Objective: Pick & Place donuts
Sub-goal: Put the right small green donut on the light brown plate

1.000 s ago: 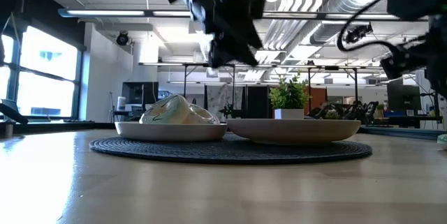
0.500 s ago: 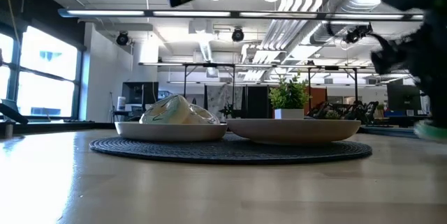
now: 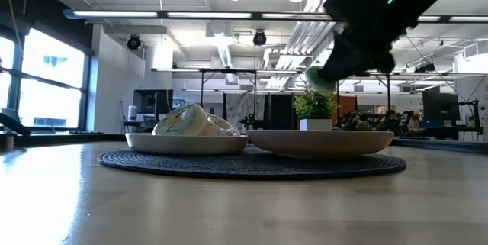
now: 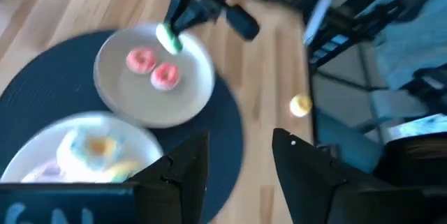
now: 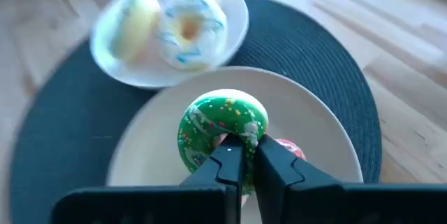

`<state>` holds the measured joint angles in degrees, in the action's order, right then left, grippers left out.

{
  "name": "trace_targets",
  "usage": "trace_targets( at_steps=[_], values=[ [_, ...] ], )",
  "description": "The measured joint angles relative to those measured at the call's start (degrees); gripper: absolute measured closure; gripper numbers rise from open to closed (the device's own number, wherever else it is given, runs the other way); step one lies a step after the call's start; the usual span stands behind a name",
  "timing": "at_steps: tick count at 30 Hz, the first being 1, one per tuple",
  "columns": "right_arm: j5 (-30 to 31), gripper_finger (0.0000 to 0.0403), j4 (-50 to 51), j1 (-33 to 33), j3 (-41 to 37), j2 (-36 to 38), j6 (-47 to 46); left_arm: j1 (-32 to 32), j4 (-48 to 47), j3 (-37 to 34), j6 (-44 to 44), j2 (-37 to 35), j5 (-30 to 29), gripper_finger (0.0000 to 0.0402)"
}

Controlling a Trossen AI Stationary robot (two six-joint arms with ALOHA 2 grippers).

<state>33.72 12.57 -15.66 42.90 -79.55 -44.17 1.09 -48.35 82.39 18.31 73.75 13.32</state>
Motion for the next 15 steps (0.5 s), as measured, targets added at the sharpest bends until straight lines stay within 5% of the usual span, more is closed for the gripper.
trace_targets(
  at_steps=[10,15],
  values=[
    [-13.63,0.0376,1.18,6.01,0.01,-7.54,-0.56,-0.01,-2.96,-0.77,-0.09,-0.34,-1.07,0.0246],
    [-15.81,0.0366,4.71,5.55,0.01,-7.82,1.30,0.00,-3.68,-0.77,-1.02,-0.04,-1.94,0.0246]
  ],
)
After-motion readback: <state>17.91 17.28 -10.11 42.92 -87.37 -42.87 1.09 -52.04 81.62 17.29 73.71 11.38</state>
